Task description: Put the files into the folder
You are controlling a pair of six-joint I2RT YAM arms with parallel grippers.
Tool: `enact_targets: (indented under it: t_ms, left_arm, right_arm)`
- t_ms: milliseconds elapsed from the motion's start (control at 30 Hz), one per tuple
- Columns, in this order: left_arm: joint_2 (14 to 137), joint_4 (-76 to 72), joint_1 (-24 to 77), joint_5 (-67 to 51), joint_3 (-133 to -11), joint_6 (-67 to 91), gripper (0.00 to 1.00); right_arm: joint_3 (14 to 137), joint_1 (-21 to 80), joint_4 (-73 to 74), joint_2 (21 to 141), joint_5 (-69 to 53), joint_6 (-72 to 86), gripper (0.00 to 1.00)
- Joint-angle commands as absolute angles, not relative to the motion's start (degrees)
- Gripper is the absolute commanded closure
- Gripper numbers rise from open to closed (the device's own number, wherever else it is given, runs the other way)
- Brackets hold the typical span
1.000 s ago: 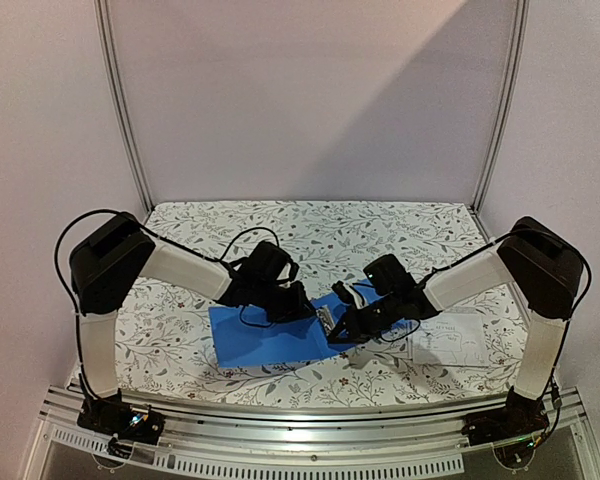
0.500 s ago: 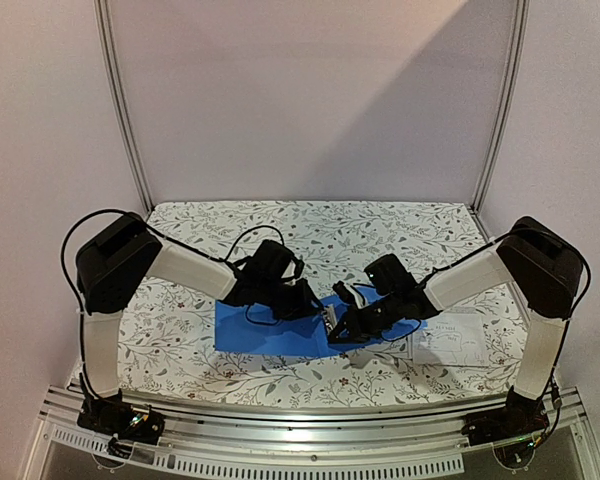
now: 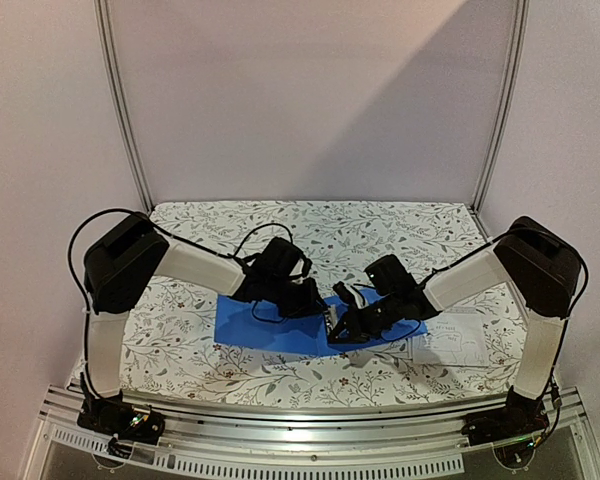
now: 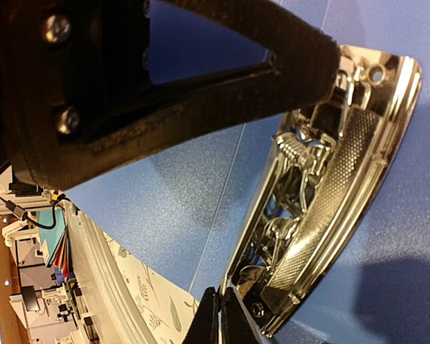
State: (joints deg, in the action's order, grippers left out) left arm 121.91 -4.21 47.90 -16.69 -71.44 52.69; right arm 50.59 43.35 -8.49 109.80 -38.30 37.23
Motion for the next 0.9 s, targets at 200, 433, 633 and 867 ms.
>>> enact_targets:
  t_ms: [200,433,633,867]
  left_arm:
    - [124.52,9.45,48.47,-9.19,-75.61,49.03,1.00]
    - [121.87,13.06,48.56,-4.42,-73.81,49.36,1.00]
    - [119.93,14.77,48.86,-0.78,-73.16,49.66,1.00]
    - [119.50,17.78,49.13,2.26,-73.30,51.93,1.00]
  right_arm:
    - [49.67,42.42,-7.71,110.42,-37.92,36.93,0.98]
    - [49.72,42.04,-4.58,109.25,-35.25,37.07,0.95]
    - [49.94,41.34,-2.50,110.60,-34.69,38.29,0.96]
    - [48.24,41.32,-10.90,109.93,-41.33,38.80,0.91]
